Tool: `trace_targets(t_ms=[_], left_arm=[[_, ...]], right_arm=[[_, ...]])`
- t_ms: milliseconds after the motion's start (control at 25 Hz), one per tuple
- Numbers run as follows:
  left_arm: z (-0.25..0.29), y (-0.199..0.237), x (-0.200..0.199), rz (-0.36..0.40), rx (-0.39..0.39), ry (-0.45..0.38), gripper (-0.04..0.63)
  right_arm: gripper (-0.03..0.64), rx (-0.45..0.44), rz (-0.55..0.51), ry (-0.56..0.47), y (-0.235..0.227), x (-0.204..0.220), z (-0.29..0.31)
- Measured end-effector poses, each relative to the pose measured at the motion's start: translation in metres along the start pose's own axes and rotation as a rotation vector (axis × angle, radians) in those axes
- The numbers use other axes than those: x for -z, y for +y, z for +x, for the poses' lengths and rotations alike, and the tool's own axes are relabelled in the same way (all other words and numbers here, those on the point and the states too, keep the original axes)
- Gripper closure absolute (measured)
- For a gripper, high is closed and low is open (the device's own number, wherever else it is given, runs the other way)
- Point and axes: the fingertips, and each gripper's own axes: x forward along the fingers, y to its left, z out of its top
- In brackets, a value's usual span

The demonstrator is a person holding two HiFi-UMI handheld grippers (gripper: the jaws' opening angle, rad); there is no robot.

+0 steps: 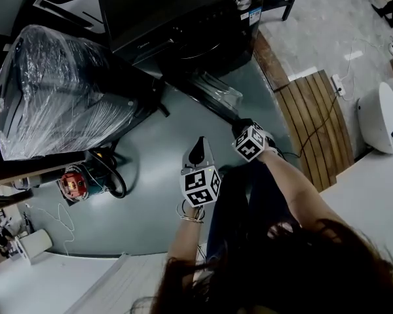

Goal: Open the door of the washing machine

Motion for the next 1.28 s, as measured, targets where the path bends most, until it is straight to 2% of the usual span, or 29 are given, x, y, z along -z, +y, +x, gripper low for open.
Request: trace_targets(t_ms=[320, 520, 800, 1280], left_arm=[[-0.026, 0.025, 0.017, 0.029, 0.050, 0.007, 0.583], [-0.039, 0.035, 0.027, 0.020, 0.059, 0.014, 0.583], [-0.055, 0.050, 0.034, -0.030, -0.009, 0.016, 0.583], [-0.050, 0.064, 0.040, -0.096, -0.119, 0.016, 0.583]], right_arm=[[0.555, 0.039, 0.068, -0.007, 0.040, -0.003, 0.004], [0.555, 0.049, 0.094, -0.006, 0.056, -0.005, 0.007], [0.550, 0.009, 0.093, 0.005, 0.074, -0.007, 0.009], [0.543, -0.050, 0.116, -0.012, 0.092, -0.012, 0.013]])
